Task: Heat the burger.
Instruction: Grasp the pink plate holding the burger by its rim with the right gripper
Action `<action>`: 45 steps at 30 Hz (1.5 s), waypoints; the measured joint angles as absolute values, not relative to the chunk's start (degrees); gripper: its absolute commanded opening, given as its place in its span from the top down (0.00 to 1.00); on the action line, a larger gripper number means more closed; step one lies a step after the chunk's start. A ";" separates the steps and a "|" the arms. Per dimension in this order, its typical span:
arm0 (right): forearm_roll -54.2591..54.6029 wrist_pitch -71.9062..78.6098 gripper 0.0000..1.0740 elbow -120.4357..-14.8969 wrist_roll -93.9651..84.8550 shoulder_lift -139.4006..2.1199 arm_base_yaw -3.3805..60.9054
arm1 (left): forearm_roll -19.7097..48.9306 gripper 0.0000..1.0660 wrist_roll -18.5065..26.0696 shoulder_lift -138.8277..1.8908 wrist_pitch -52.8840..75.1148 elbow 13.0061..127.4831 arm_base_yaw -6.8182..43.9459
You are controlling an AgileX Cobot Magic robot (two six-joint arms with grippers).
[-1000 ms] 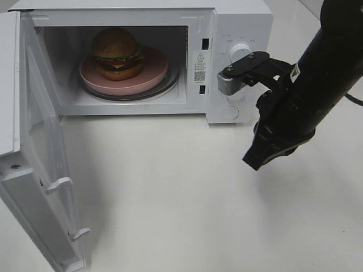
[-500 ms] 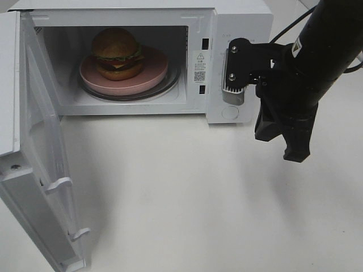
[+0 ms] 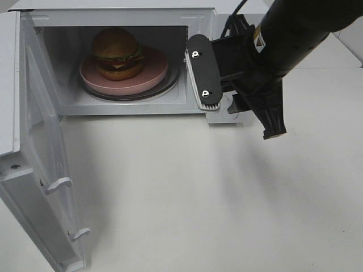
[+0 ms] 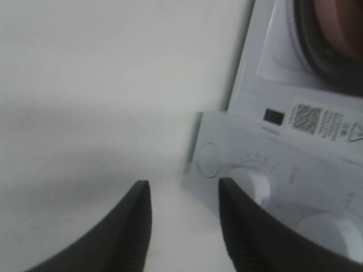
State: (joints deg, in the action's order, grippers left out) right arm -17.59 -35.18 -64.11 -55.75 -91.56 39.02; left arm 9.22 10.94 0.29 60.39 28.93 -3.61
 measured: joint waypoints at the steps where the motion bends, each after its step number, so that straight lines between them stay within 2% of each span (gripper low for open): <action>1: -18.51 -33.17 0.37 -64.11 -55.75 -91.56 39.99 | 9.22 0.06 10.94 0.29 60.39 28.93 -3.61; 2: -18.51 -33.17 0.37 -64.11 -55.75 -91.56 39.99 | 9.22 0.06 10.94 0.29 60.39 28.93 -3.61; 3: -18.74 -32.20 0.32 -64.11 -55.69 -91.56 40.39 | 9.22 0.06 10.94 0.29 60.39 28.93 -3.61; 4: -19.08 -30.48 0.23 -64.17 -55.41 -91.90 41.02 | 9.22 0.06 10.94 0.29 60.39 28.93 -3.61; 5: -19.08 -30.48 0.23 -64.17 -55.41 -91.90 41.02 | 9.22 0.06 10.94 0.29 60.39 28.93 -3.61; 7: -19.08 -29.79 0.15 -64.92 -54.60 -93.33 41.25 | 9.22 0.06 10.94 0.29 60.39 28.93 -3.61; 9: -19.08 -29.68 0.14 -65.60 -54.26 -94.42 41.25 | 9.22 0.06 10.94 0.29 60.39 28.93 -3.61; 21: -19.02 -27.44 0.15 -73.34 -54.14 -102.62 43.49 | 9.22 0.06 10.94 0.29 60.39 28.93 -3.61; 45: -18.96 -22.63 0.20 -87.32 -52.20 -118.66 43.14 | 9.22 0.06 10.94 0.29 60.39 28.93 -3.61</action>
State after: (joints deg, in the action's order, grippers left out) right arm -18.96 -22.63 -87.32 -52.20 -118.66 43.14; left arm 9.22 10.94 0.29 60.39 28.93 -3.61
